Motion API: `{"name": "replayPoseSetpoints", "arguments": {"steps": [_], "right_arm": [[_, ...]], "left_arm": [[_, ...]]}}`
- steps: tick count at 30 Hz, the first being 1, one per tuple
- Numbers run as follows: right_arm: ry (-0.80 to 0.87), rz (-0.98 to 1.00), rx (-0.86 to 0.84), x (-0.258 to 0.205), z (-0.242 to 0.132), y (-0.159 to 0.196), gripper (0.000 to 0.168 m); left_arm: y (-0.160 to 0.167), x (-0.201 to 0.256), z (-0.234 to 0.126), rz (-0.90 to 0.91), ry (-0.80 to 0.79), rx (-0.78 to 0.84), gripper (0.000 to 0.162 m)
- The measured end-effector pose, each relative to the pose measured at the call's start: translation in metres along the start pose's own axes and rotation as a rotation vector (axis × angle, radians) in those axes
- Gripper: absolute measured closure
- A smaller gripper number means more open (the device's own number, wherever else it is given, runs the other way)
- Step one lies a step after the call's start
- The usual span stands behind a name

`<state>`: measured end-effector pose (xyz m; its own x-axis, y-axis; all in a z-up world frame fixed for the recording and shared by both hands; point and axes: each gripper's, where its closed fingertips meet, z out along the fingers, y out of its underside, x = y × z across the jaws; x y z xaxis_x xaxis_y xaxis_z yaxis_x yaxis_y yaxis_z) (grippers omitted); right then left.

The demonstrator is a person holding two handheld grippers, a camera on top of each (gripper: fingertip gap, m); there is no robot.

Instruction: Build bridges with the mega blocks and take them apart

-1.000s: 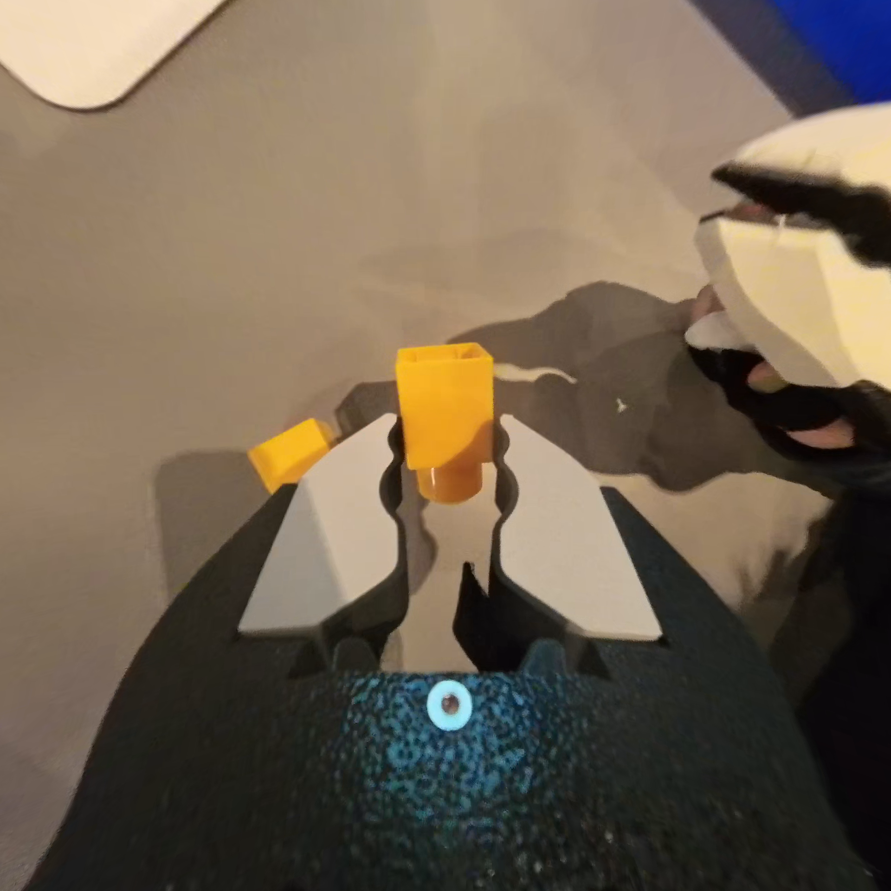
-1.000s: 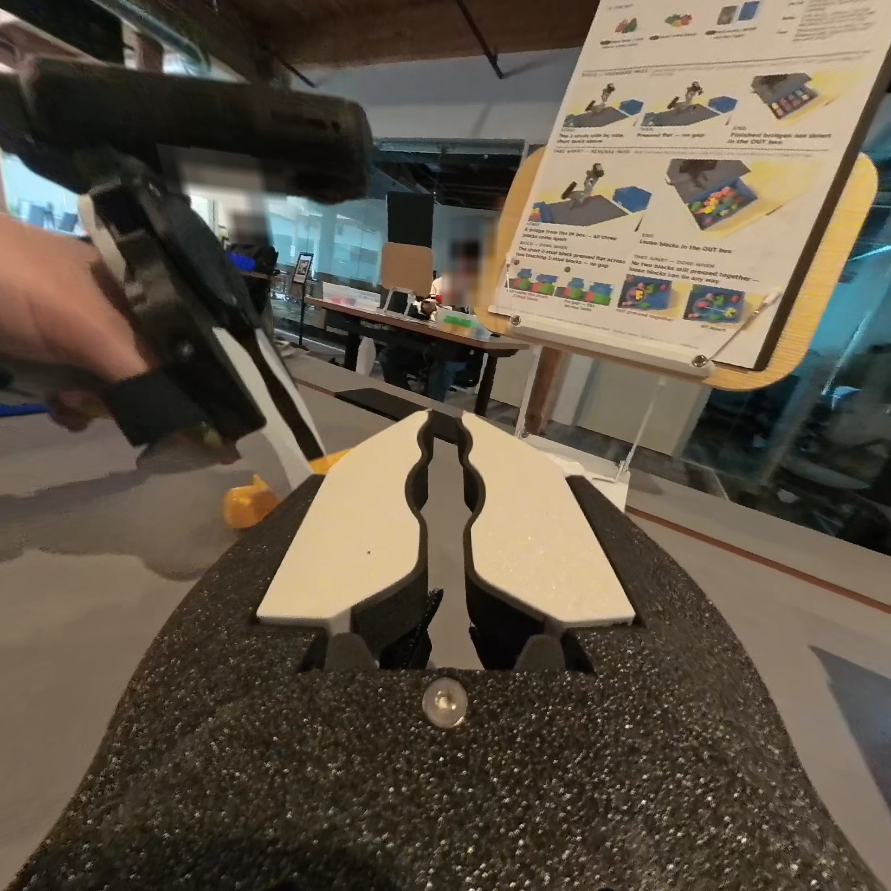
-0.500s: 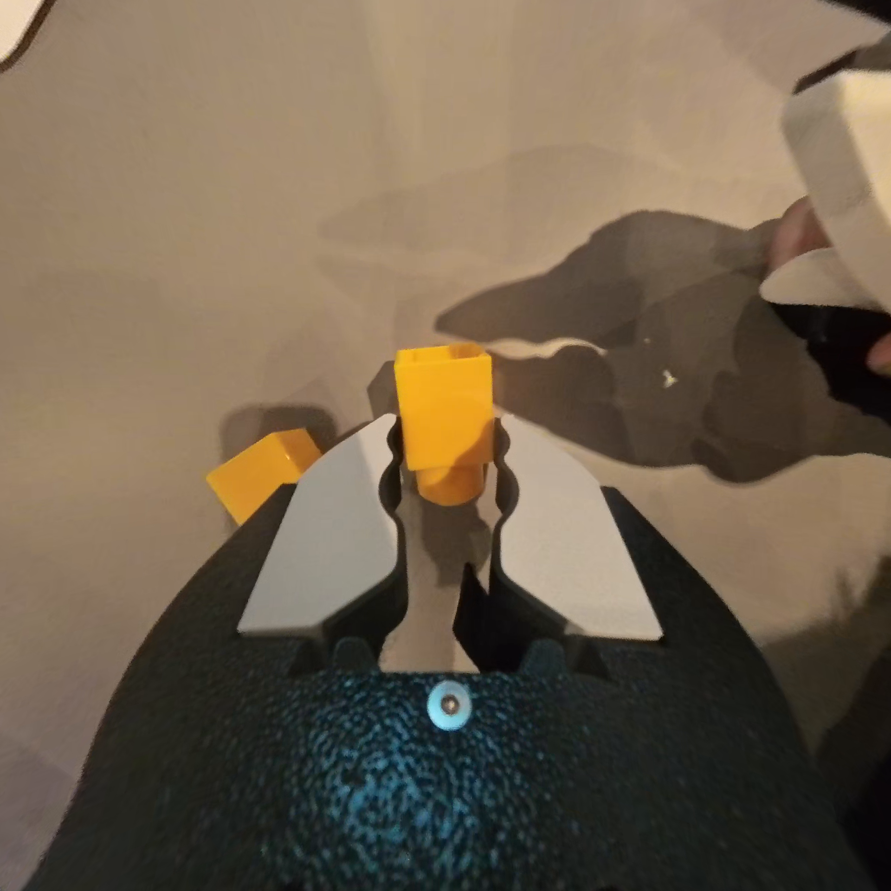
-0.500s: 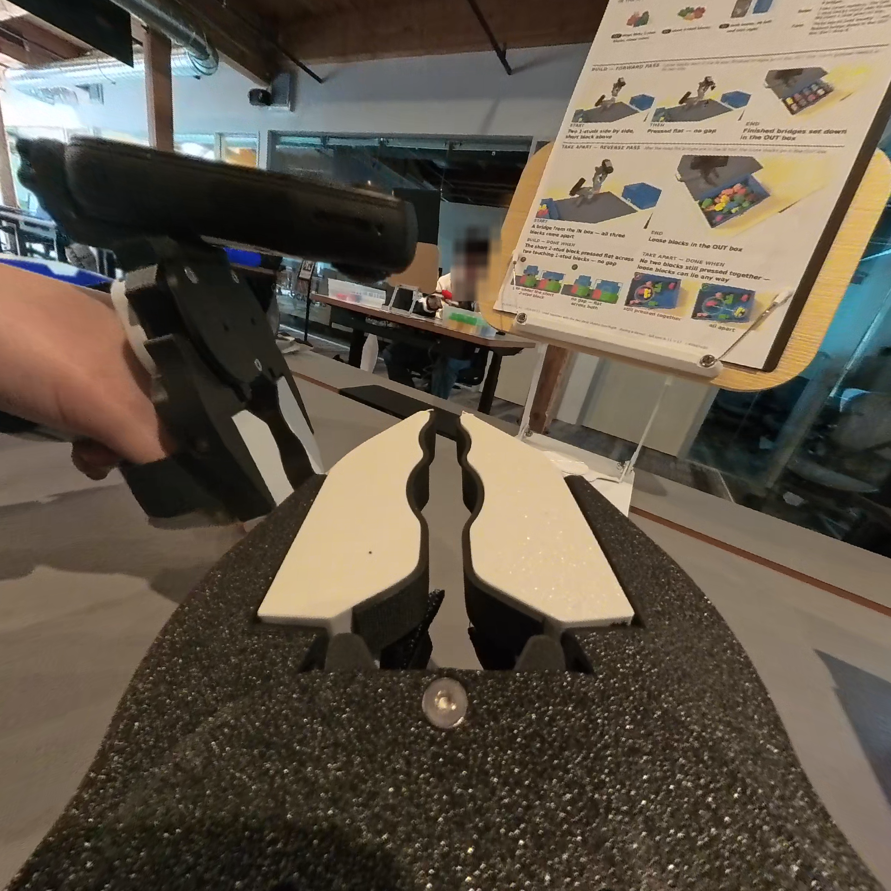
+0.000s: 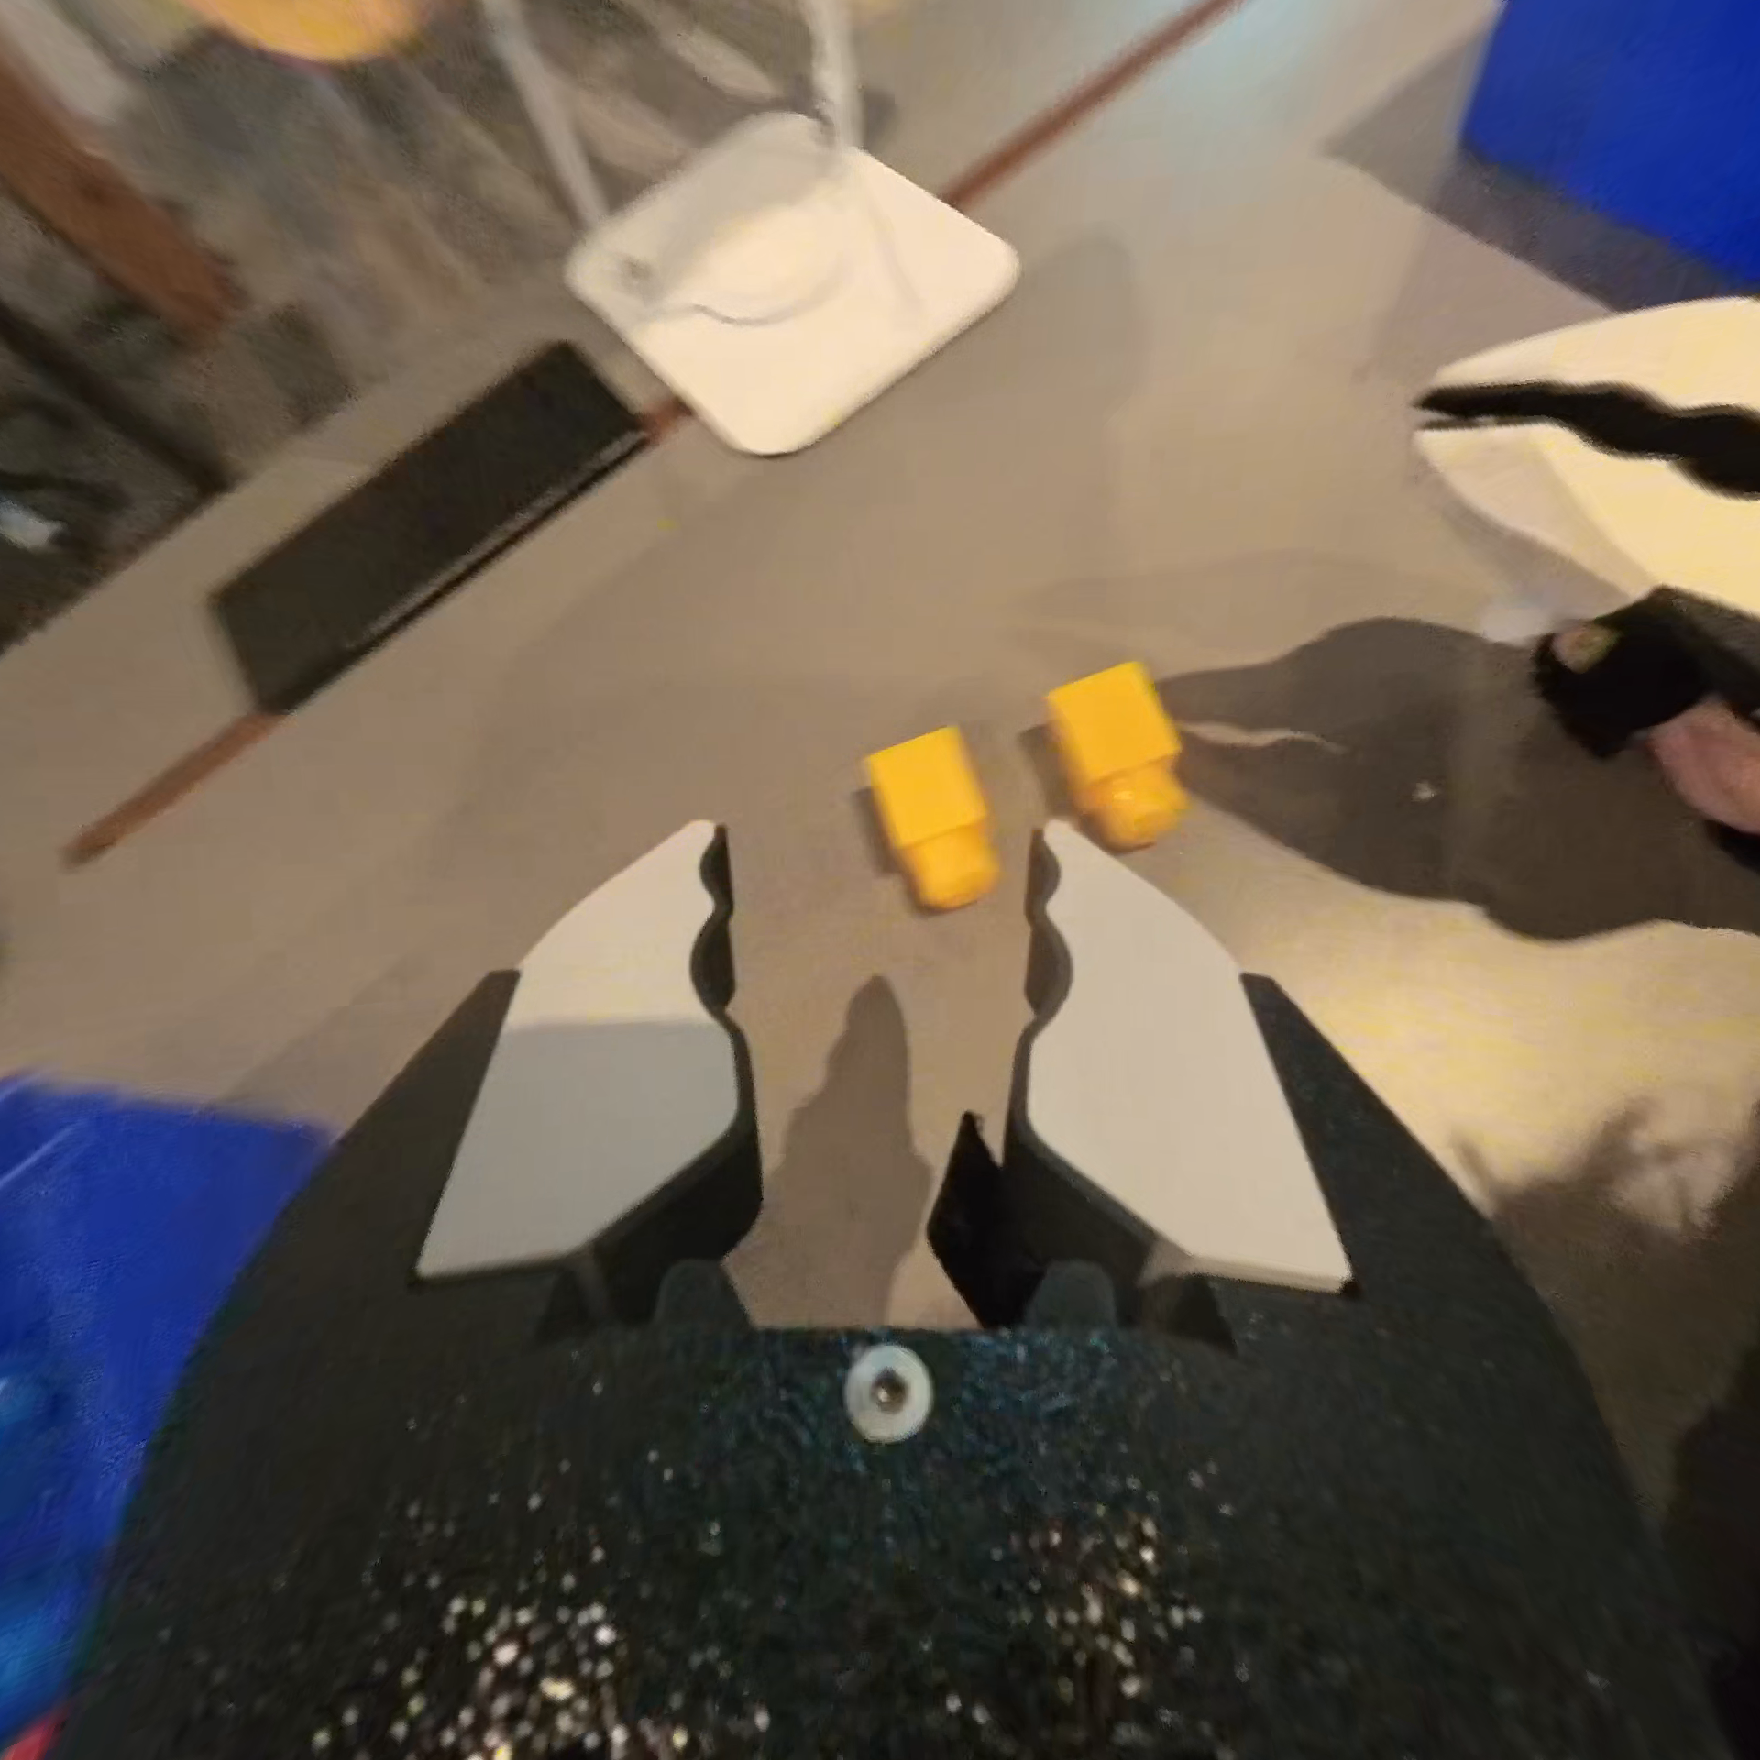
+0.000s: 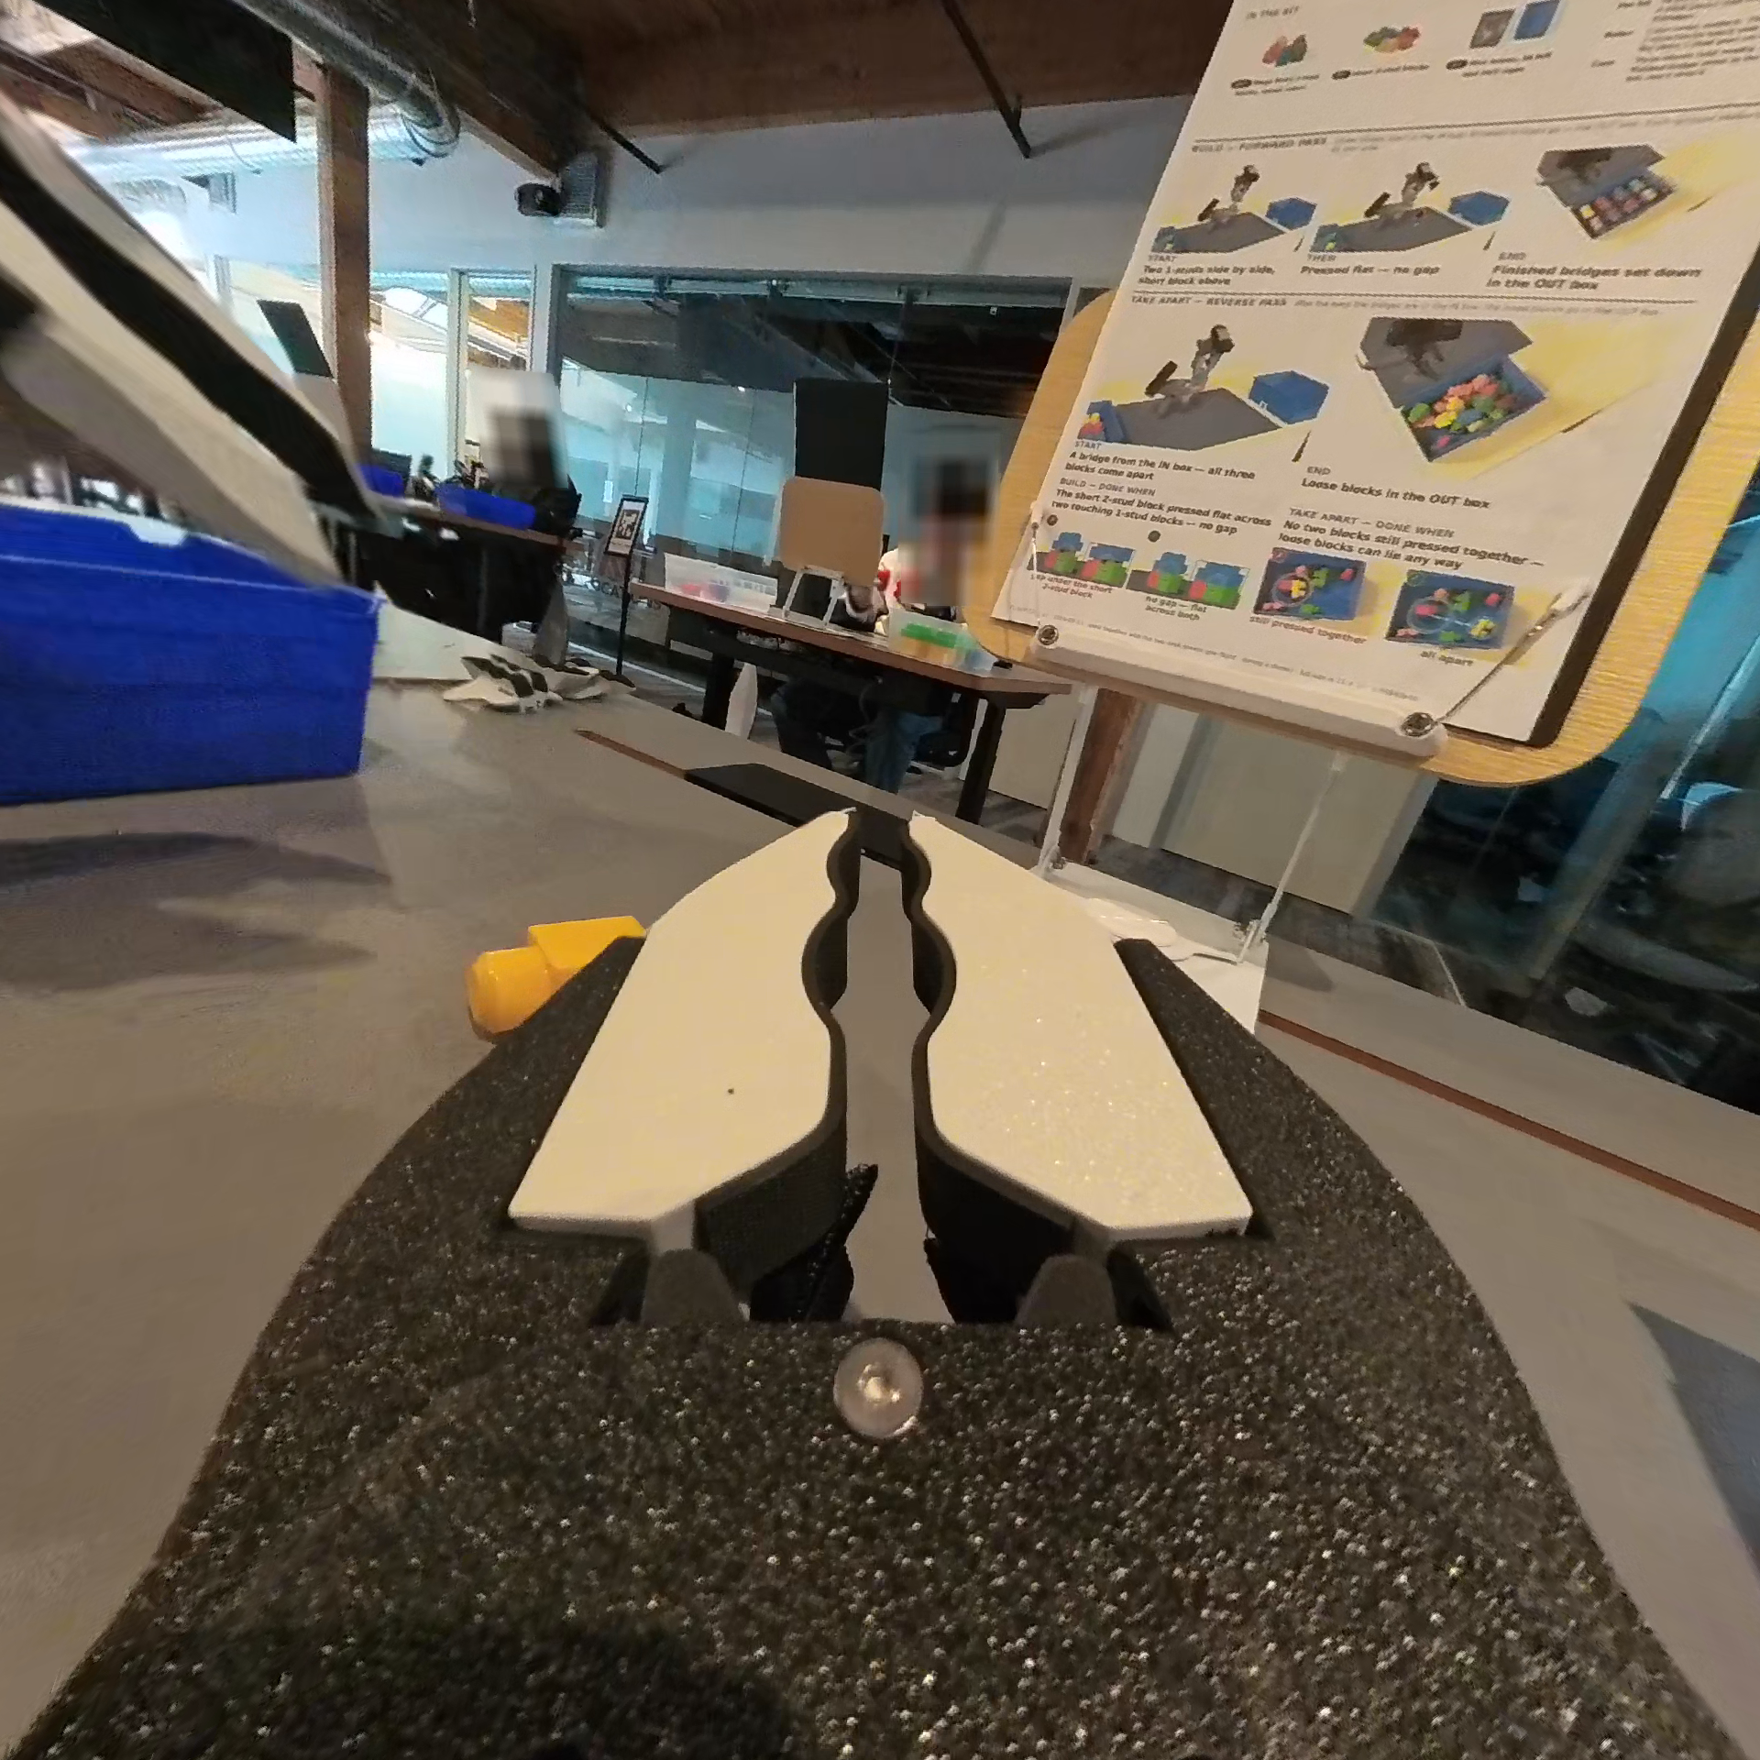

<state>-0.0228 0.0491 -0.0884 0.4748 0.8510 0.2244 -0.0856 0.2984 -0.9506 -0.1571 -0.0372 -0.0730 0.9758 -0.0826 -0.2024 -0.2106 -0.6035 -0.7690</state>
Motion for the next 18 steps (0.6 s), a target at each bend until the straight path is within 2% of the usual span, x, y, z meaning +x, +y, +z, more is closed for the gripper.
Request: {"name": "replayPoseSetpoints", "arguments": {"steps": [5, 8, 11, 14, 16, 18], "right_arm": [[-0.006, -0.012, -0.006, -0.002, 0.001, 0.002, 0.161], [-0.013, -0.022, -0.008, -0.005, 0.001, 0.002, 0.161], [-0.02, -0.032, -0.009, -0.007, 0.002, 0.002, 0.161], [-0.029, -0.044, -0.006, -0.01, 0.002, 0.002, 0.161], [-0.029, -0.056, -0.007, -0.011, 0.002, 0.002, 0.161], [-0.026, -0.067, -0.006, -0.011, 0.002, 0.002, 0.161]], "left_arm": [[0.044, -0.118, -0.084, -0.121, -0.253, -0.059, 0.109], [0.087, -0.177, -0.109, -0.211, -0.324, -0.159, 0.113], [0.121, -0.214, -0.106, -0.277, -0.31, -0.232, 0.118], [0.143, -0.231, -0.079, -0.384, -0.221, -0.273, 0.119], [0.156, -0.239, -0.056, -0.477, -0.172, -0.308, 0.099], [0.17, -0.245, -0.035, -0.523, -0.151, -0.365, 0.093]]}}
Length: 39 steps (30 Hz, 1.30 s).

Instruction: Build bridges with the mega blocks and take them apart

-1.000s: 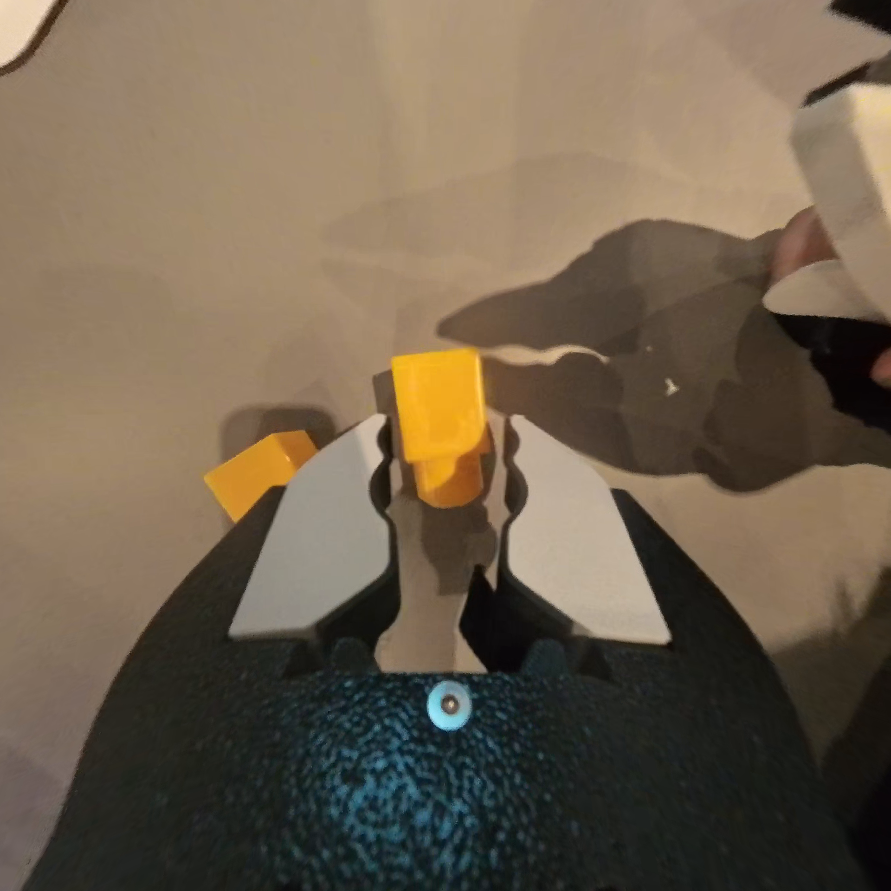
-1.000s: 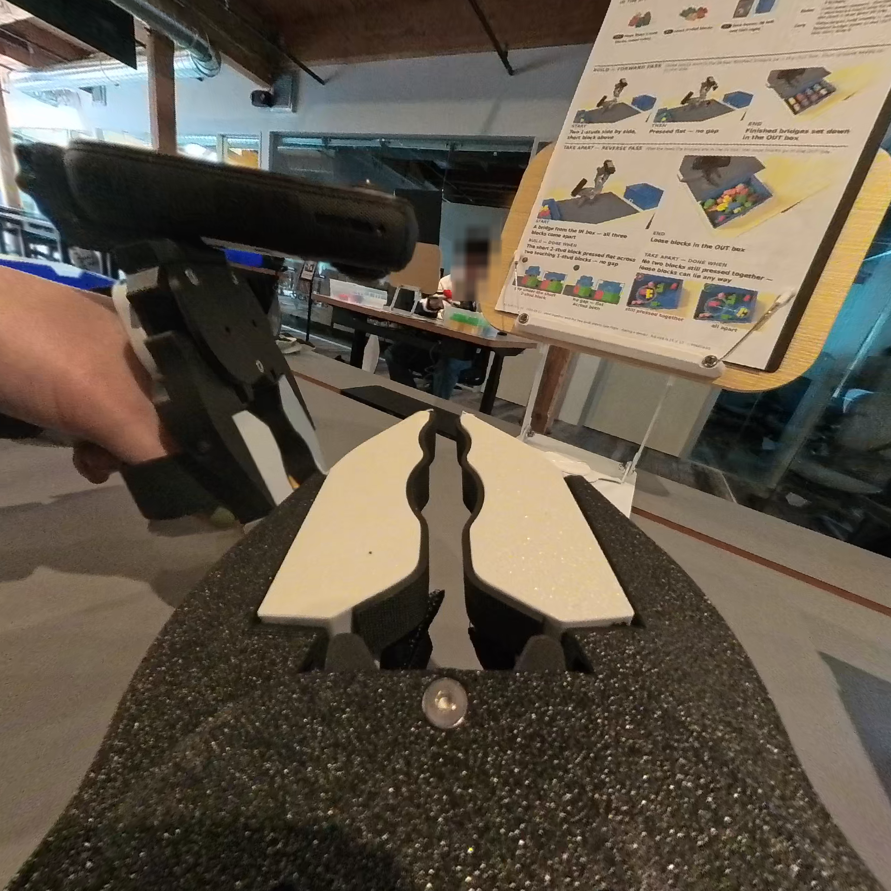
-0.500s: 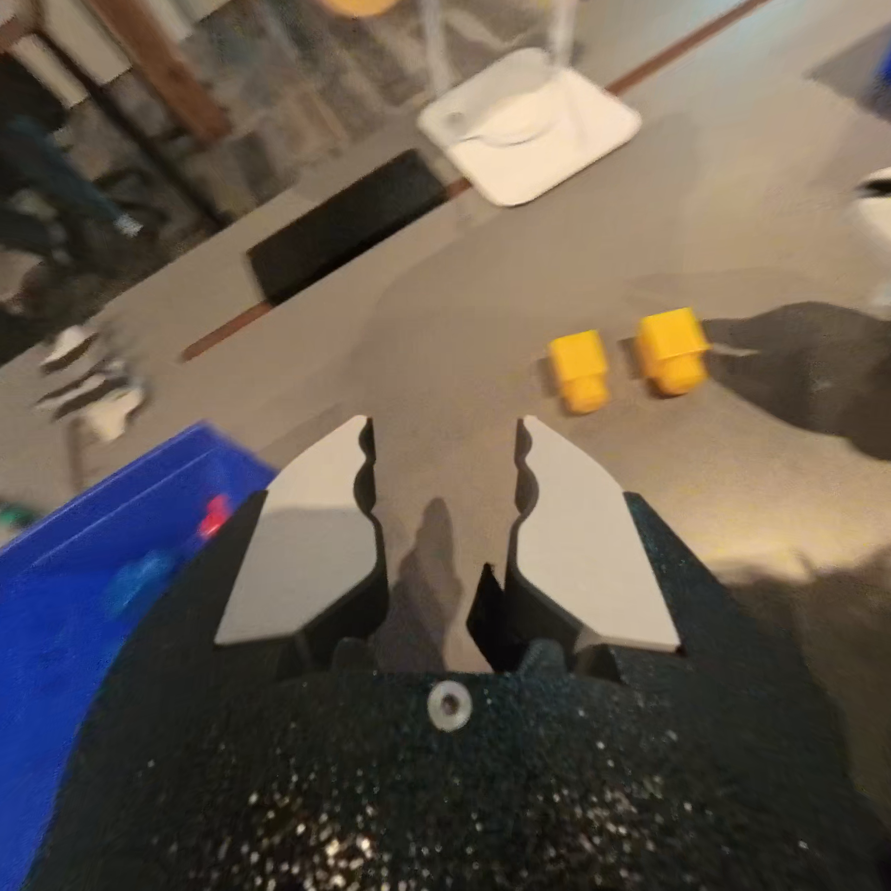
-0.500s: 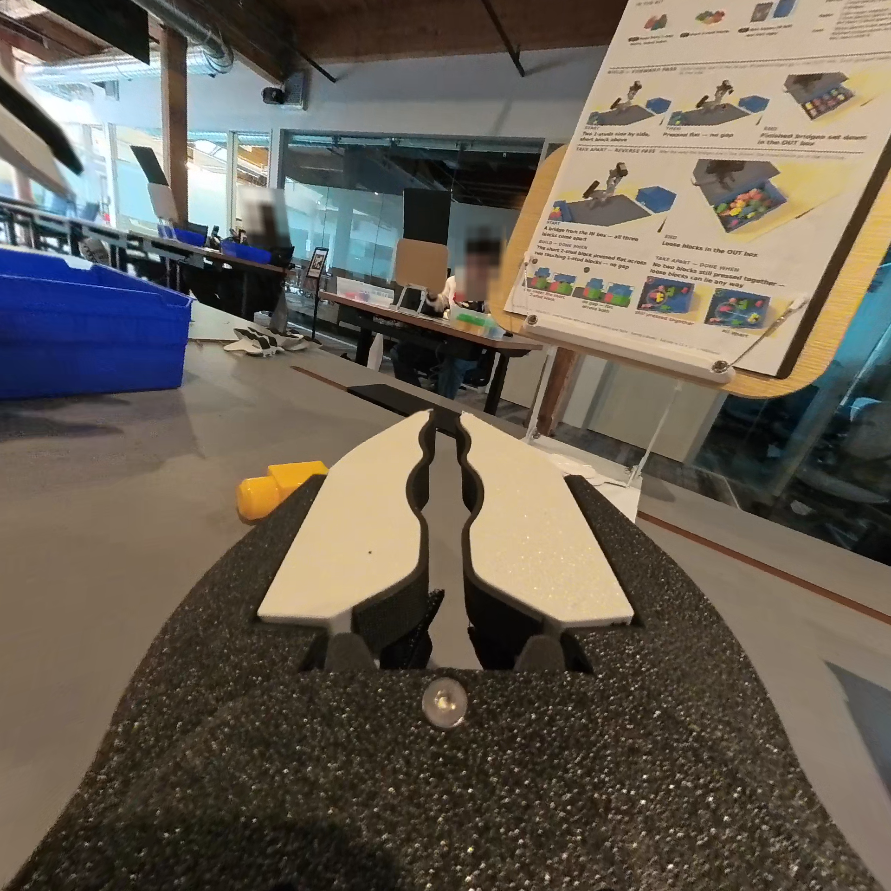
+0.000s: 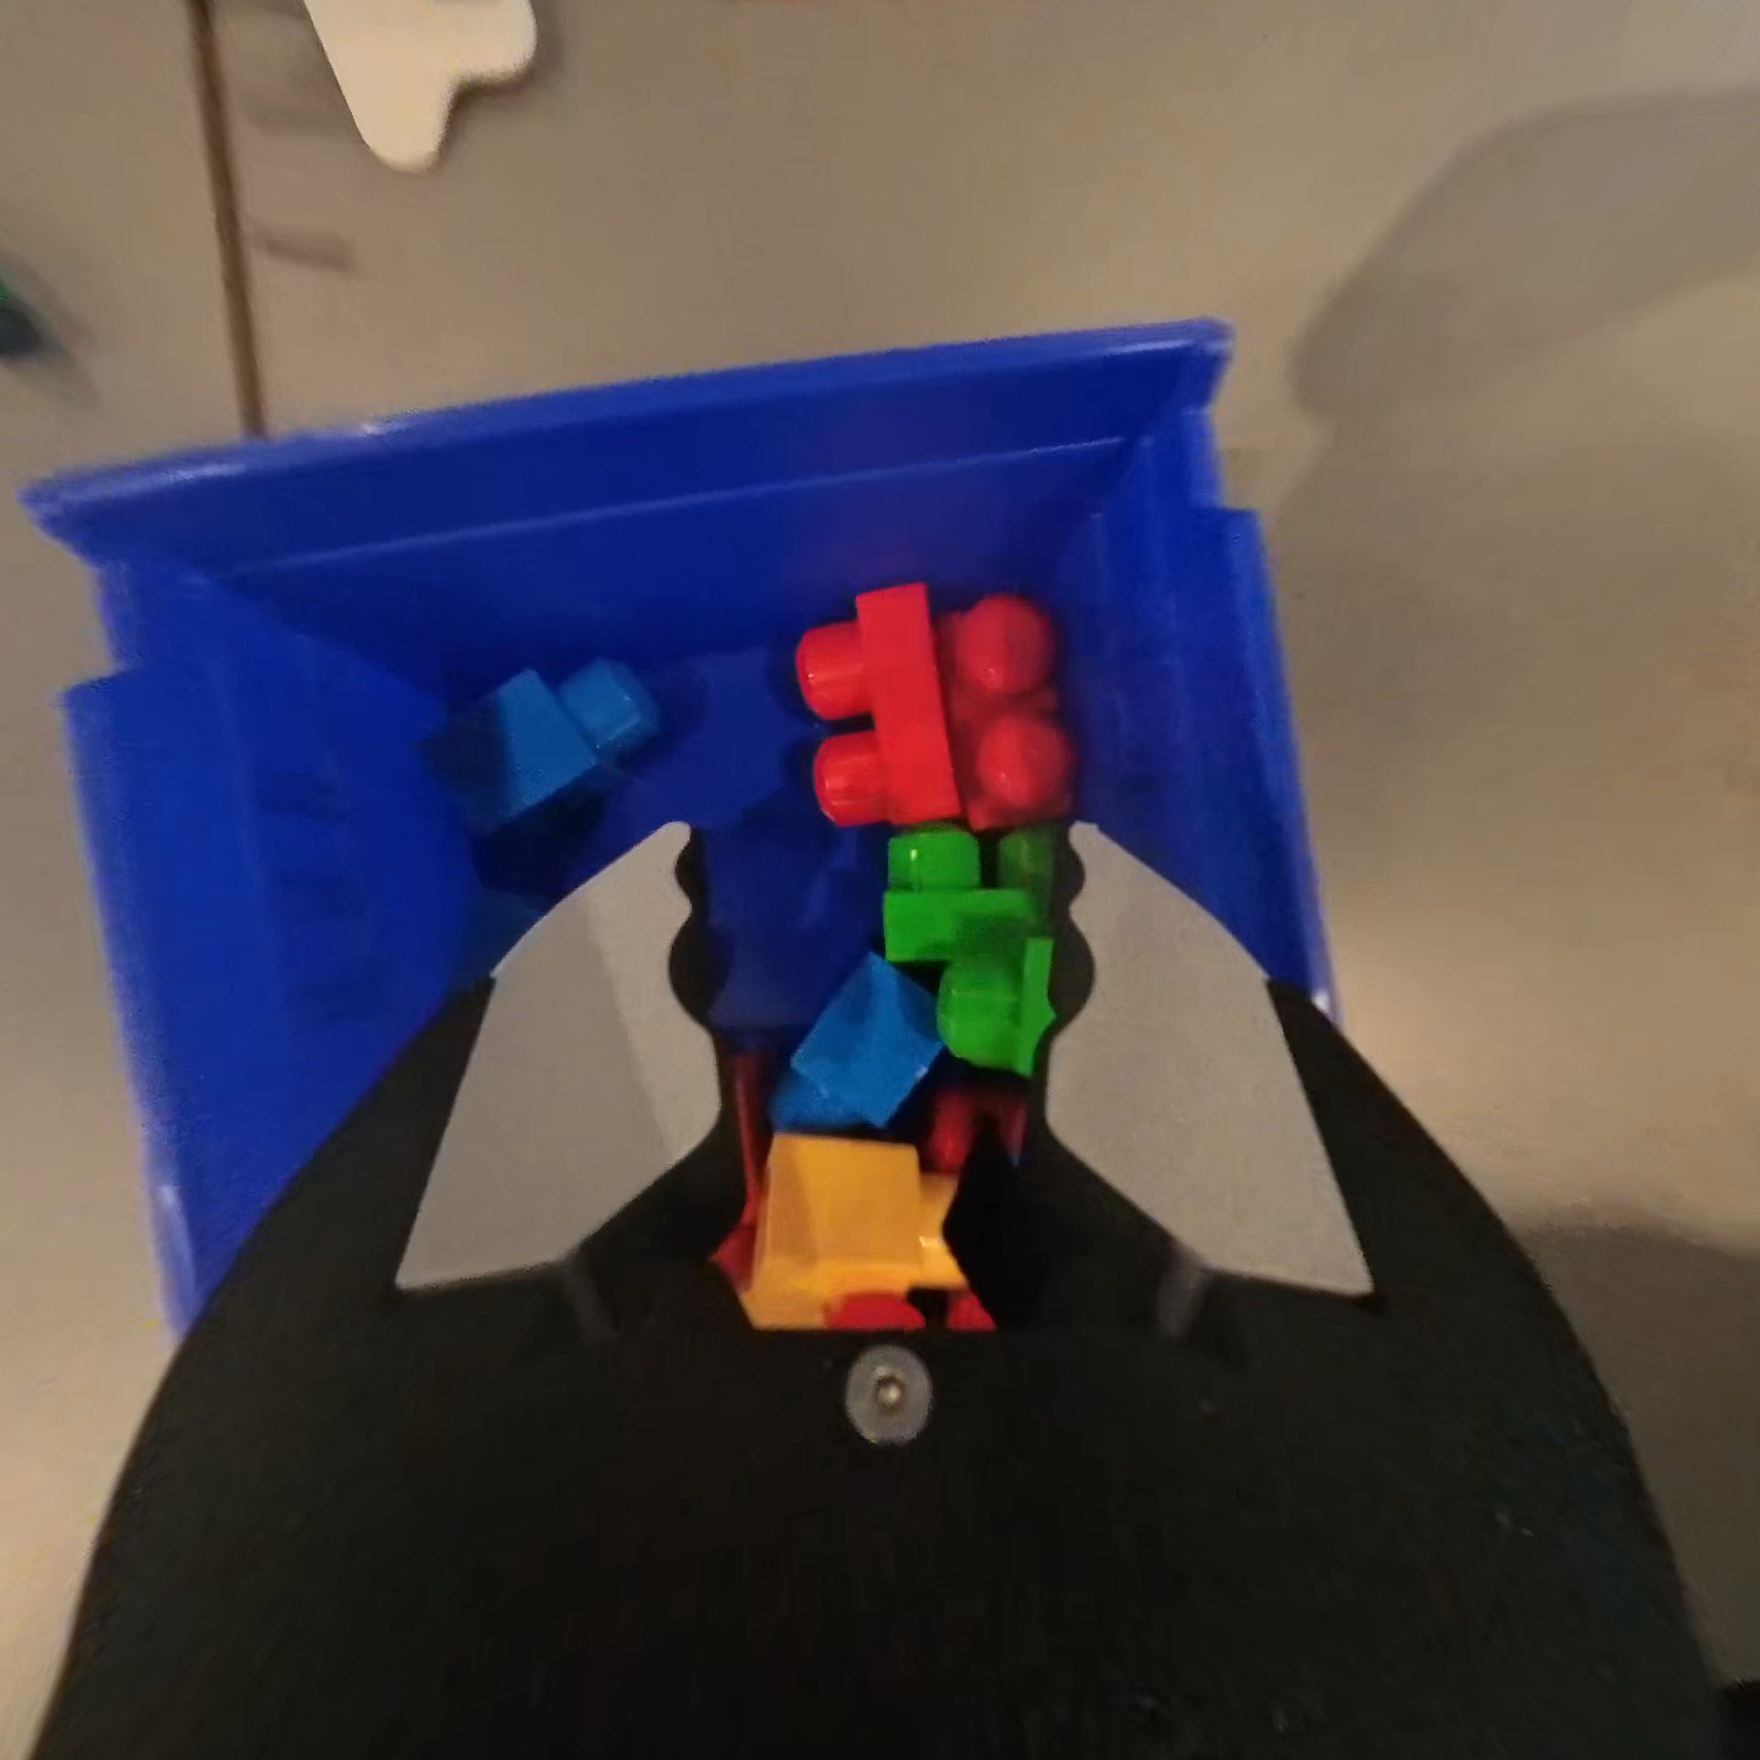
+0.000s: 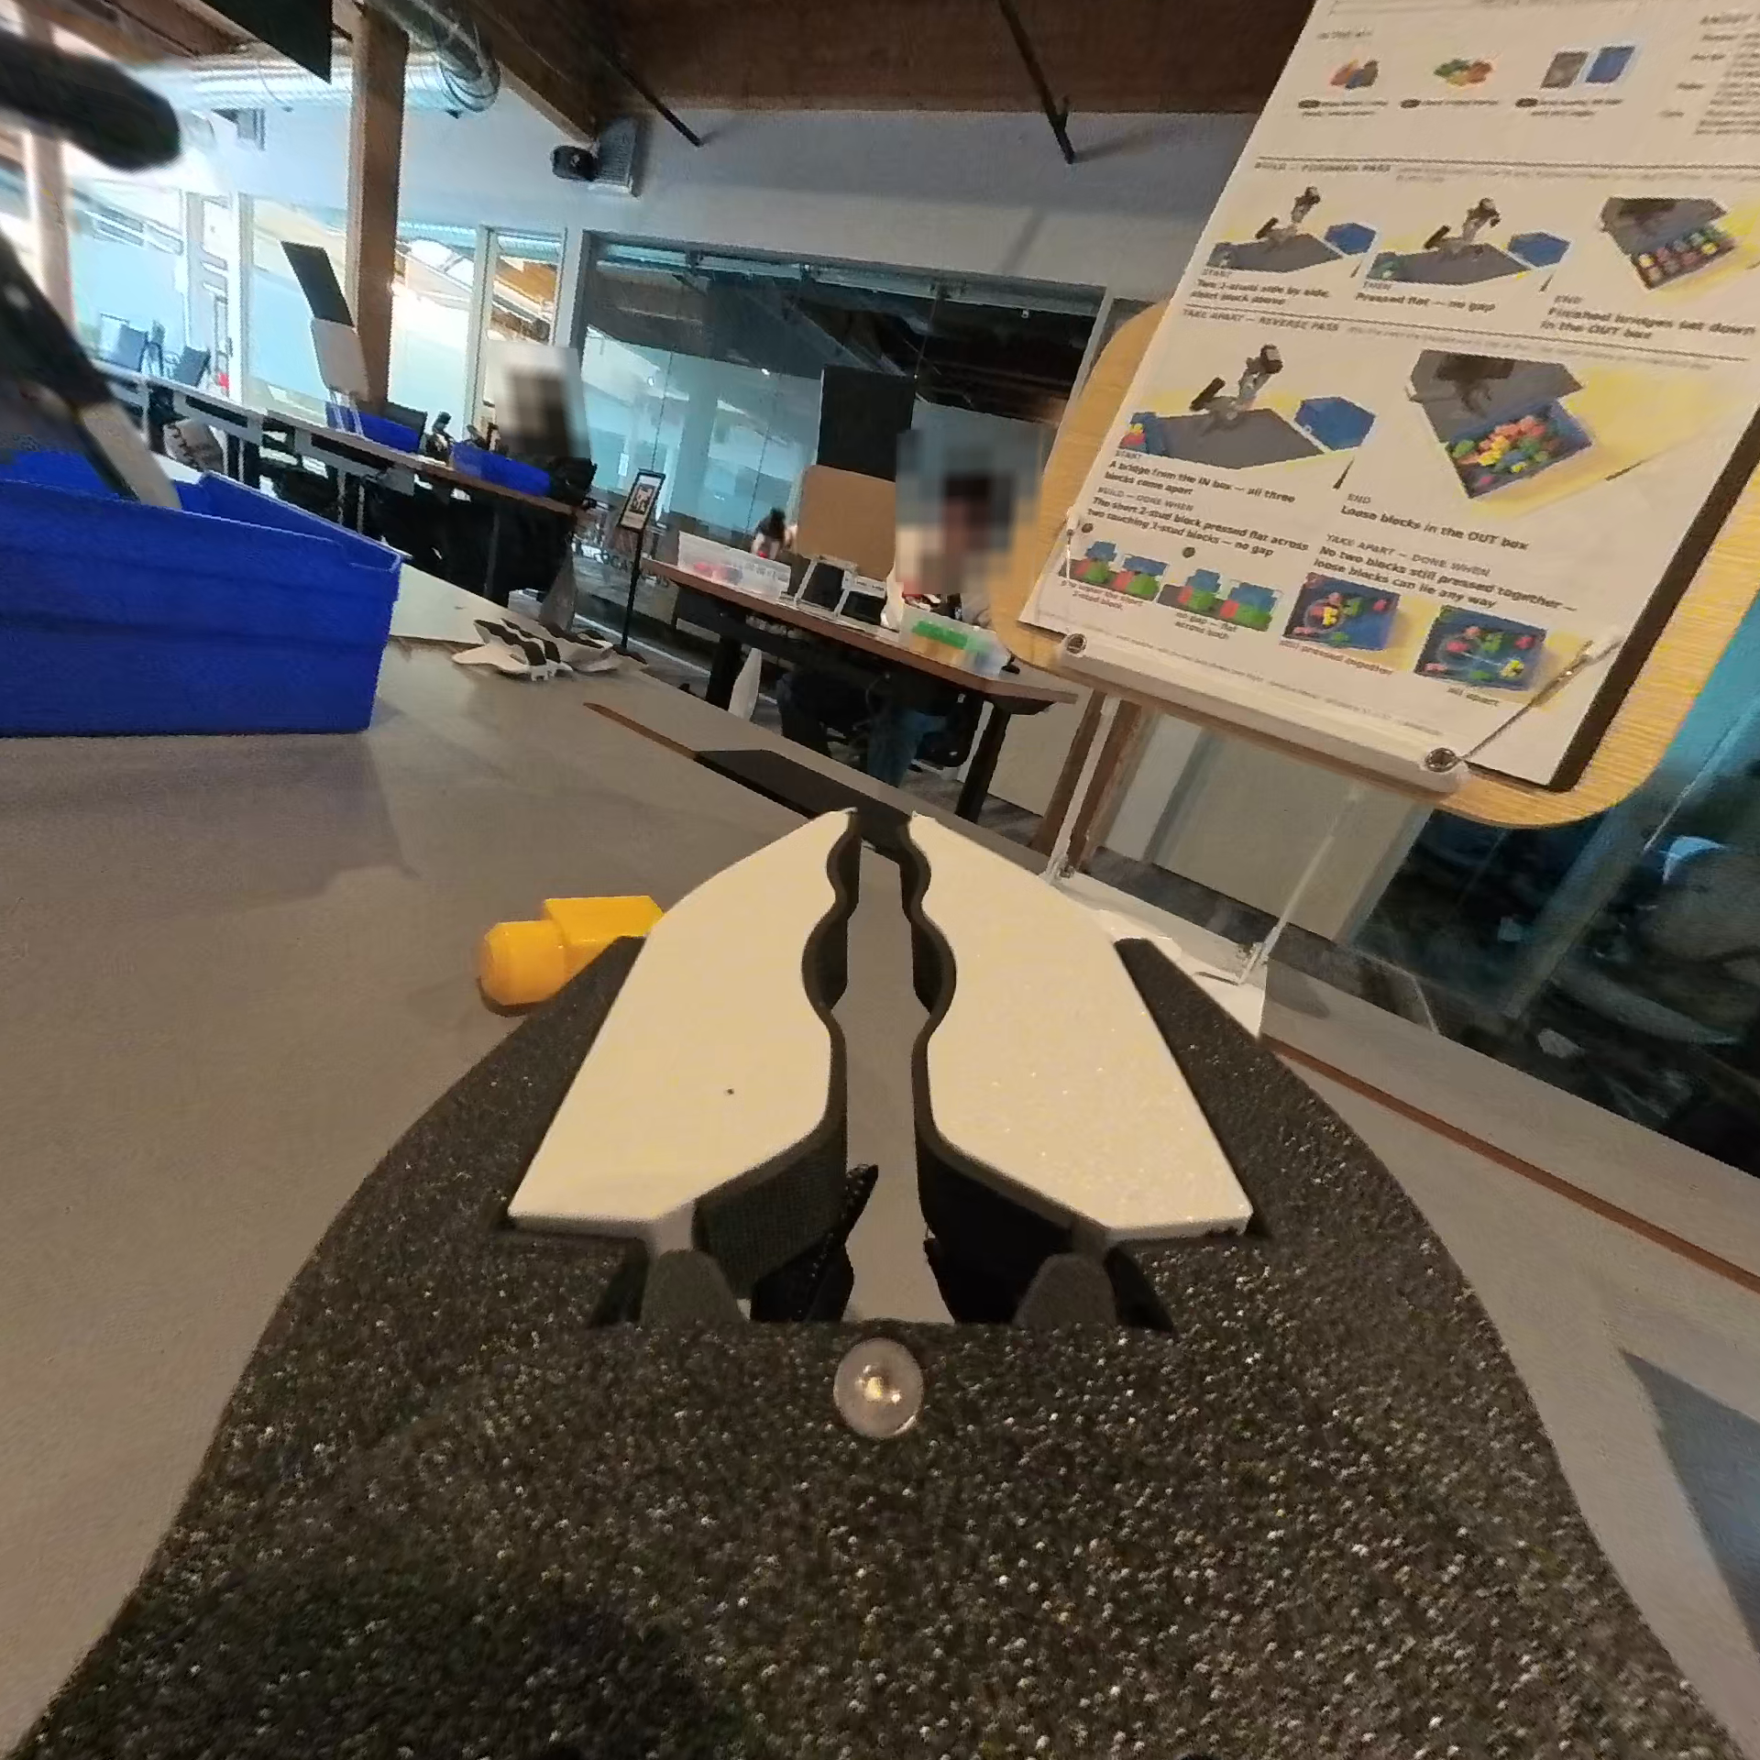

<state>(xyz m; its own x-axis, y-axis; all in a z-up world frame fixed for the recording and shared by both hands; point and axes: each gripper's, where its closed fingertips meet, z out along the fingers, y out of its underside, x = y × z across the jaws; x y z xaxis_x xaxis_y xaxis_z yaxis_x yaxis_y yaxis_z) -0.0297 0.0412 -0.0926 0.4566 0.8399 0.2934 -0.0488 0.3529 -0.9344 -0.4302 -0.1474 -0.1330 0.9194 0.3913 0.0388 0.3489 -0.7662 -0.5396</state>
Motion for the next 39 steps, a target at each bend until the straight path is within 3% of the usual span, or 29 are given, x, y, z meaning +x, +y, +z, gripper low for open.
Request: {"name": "replayPoseSetpoints", "arguments": {"steps": [6, 16, 25, 28, 34, 39], "right_arm": [[-0.002, -0.017, 0.0, -0.002, 0.001, 0.0, 0.161], [-0.02, -0.018, 0.006, -0.005, 0.001, -0.001, 0.161], [-0.029, -0.025, 0.015, -0.007, 0.0, -0.003, 0.161], [-0.027, -0.03, 0.017, -0.006, 0.0, -0.003, 0.161], [-0.033, -0.026, 0.02, -0.007, 0.0, -0.004, 0.161], [-0.027, -0.033, 0.02, -0.007, 0.0, -0.004, 0.161]], "left_arm": [[0.003, -0.013, 0.043, -0.043, -0.024, -0.116, 0.1], [0.005, -0.008, 0.064, -0.055, 0.0, -0.203, 0.102], [0.011, -0.002, 0.068, 0.017, -0.014, -0.251, 0.133], [-0.001, -0.006, 0.054, 0.041, -0.053, -0.175, 0.143], [-0.017, -0.007, -0.002, 0.154, -0.186, -0.07, 0.143], [-0.056, 0.053, -0.068, 0.322, -0.238, 0.164, 0.143]]}}
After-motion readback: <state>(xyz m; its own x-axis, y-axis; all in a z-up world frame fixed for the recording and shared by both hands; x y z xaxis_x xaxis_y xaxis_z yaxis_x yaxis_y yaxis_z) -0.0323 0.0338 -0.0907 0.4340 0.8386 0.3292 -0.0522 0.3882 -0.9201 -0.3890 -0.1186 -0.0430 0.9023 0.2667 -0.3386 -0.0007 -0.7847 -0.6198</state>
